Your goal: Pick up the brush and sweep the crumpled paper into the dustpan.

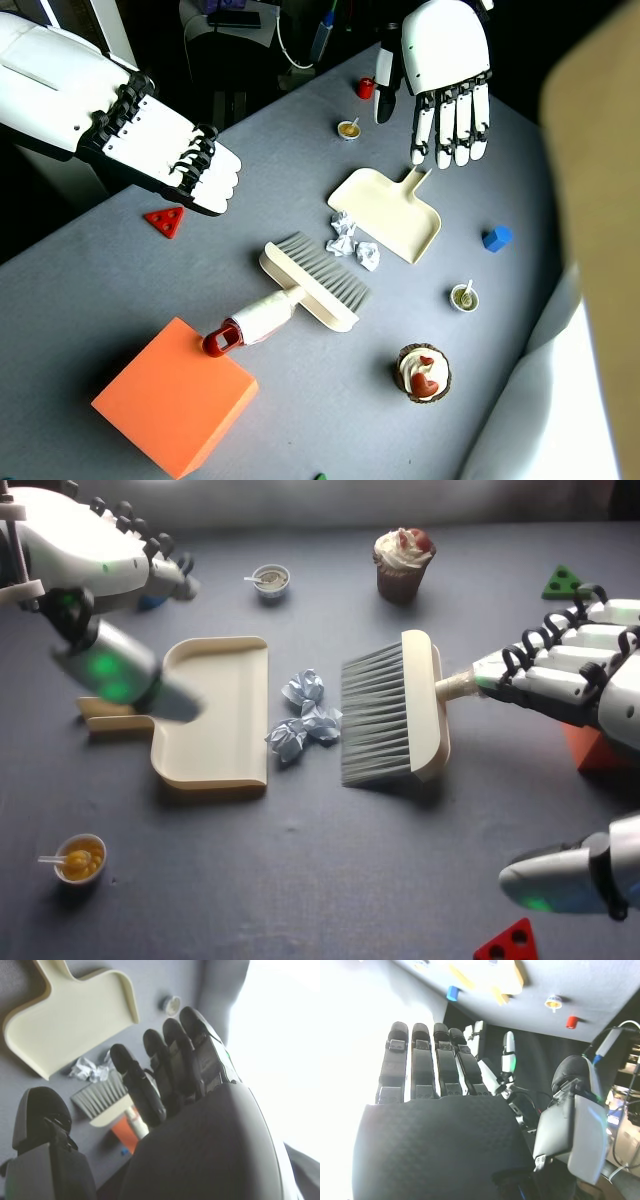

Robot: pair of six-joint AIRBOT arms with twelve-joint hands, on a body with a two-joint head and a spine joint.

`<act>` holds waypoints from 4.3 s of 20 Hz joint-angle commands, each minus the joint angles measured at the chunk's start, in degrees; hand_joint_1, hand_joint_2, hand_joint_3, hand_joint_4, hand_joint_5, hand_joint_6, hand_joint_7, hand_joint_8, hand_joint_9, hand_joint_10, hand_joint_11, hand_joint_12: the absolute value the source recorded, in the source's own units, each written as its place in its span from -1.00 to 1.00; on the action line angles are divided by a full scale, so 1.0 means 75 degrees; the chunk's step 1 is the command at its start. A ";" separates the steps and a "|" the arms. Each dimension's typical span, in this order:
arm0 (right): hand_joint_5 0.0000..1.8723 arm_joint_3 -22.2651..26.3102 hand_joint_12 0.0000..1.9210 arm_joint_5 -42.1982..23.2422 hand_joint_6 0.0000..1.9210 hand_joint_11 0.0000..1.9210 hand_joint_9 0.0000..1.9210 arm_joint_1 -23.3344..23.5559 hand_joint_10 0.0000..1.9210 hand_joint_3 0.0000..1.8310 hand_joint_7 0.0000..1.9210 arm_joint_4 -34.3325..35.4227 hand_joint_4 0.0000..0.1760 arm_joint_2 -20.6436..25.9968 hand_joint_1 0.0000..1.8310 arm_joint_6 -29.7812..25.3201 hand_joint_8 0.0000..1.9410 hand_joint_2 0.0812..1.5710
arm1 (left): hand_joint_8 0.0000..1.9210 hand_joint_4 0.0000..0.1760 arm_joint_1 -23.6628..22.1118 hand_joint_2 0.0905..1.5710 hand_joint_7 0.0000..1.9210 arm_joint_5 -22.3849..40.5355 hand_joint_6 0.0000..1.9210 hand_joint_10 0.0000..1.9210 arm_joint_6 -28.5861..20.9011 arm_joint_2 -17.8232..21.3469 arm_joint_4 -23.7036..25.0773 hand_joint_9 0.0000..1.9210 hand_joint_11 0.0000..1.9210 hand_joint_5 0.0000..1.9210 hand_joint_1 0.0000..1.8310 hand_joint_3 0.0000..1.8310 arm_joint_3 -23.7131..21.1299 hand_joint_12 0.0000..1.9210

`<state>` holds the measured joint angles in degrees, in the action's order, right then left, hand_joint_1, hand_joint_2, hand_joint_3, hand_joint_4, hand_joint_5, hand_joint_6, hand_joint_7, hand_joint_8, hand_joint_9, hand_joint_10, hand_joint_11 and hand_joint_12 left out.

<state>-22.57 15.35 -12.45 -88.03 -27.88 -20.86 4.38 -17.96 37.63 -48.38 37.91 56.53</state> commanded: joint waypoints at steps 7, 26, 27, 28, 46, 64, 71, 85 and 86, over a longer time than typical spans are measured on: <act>-0.87 -0.0828 -0.95 -0.2794 -1.00 -0.86 -0.84 -0.0008 -1.00 -1.00 -0.85 0.0768 -1.00 0.0494 -1.00 -0.0032 -1.00 0.12 | -1.00 -1.00 -0.0113 0.10 -0.81 0.0562 -1.00 -1.00 0.0071 0.0049 0.0217 -0.82 -0.89 -0.87 -1.00 -0.99 0.0199 -0.84; -0.77 -0.0746 -0.97 -0.2153 -0.99 -0.79 -0.76 -0.0052 -0.99 -0.99 -0.75 0.0627 -1.00 0.0723 -1.00 0.0476 -0.99 0.09 | -0.99 -1.00 0.0955 0.23 -0.95 0.0808 -1.00 -1.00 -0.8439 0.0400 0.8067 -0.91 -0.96 -1.00 0.10 -0.99 0.0376 -0.86; -0.75 -0.0723 -0.96 -0.2009 -1.00 -0.77 -0.73 -0.0052 -0.99 -1.00 -0.73 0.0627 -1.00 0.0723 -1.00 0.0509 -0.99 0.09 | -1.00 -1.00 0.1132 0.24 -0.95 0.0723 -1.00 -1.00 -0.8848 0.0403 0.8339 -0.92 -0.96 -1.00 0.11 -0.99 0.0376 -0.86; -0.74 -0.0688 -0.96 -0.1809 -1.00 -0.75 -0.72 -0.0052 -0.99 -1.00 -0.72 0.0564 -1.00 0.0723 -1.00 0.0539 -0.99 0.09 | -0.99 -1.00 0.1328 0.21 -0.93 0.0652 -1.00 -0.99 -0.9311 0.0406 0.8698 -0.90 -0.95 -1.00 0.13 -1.00 0.0376 -0.85; -0.81 -0.0187 -1.00 -0.0353 -1.00 -0.83 -0.81 -0.0056 -1.00 -1.00 -0.80 -0.1199 -1.00 0.0668 -1.00 0.0345 -1.00 0.09 | -1.00 -0.33 0.3134 0.28 -0.84 -0.0458 -1.00 -1.00 -1.3085 -0.0162 1.1427 -0.86 -1.00 -0.67 -0.10 -1.00 0.0662 -0.60; -0.81 -0.0057 -1.00 0.0186 -1.00 -0.81 -0.80 -0.0158 -1.00 -0.99 -0.79 -0.1400 -1.00 0.0619 -1.00 0.0344 -1.00 0.14 | -1.00 -0.33 0.3493 0.23 -0.82 -0.0711 -0.99 -1.00 -1.2380 -0.0974 1.0944 -0.84 -1.00 -0.65 -0.10 -1.00 0.1112 -0.60; -0.80 0.0097 -0.99 0.0712 -0.99 -0.80 -0.79 -0.0245 -0.99 -1.00 -0.78 -0.1555 -1.00 0.0581 -1.00 0.0232 -0.99 0.15 | -1.00 -0.32 0.3494 0.24 -0.80 -0.0738 -1.00 -1.00 -1.2316 -0.1007 1.0841 -0.82 -1.00 -0.62 -0.12 -1.00 0.1303 -0.56; -0.81 0.0150 -1.00 0.0753 -1.00 -0.81 -0.80 -0.0268 -1.00 -1.00 -0.79 -0.1836 -1.00 0.0557 -1.00 0.0086 -1.00 0.17 | -1.00 -0.29 0.3669 0.24 -0.75 -0.0831 -1.00 -1.00 -1.1970 -0.1312 1.0363 -0.79 -1.00 -0.54 -0.07 -1.00 0.1530 -0.50; -0.80 0.0150 -1.00 0.0749 -0.99 -0.81 -0.80 -0.0268 -1.00 -1.00 -0.78 -0.1827 -1.00 0.0557 -1.00 0.0086 -1.00 0.17 | -1.00 -0.31 0.3690 0.23 -0.75 -0.0848 -1.00 -1.00 -1.1954 -0.1367 1.0359 -0.79 -1.00 -0.54 -0.06 -1.00 0.1542 -0.49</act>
<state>-21.58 19.46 -14.59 -100.05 -23.94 -19.97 32.38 -19.90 -52.45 -58.87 114.28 67.83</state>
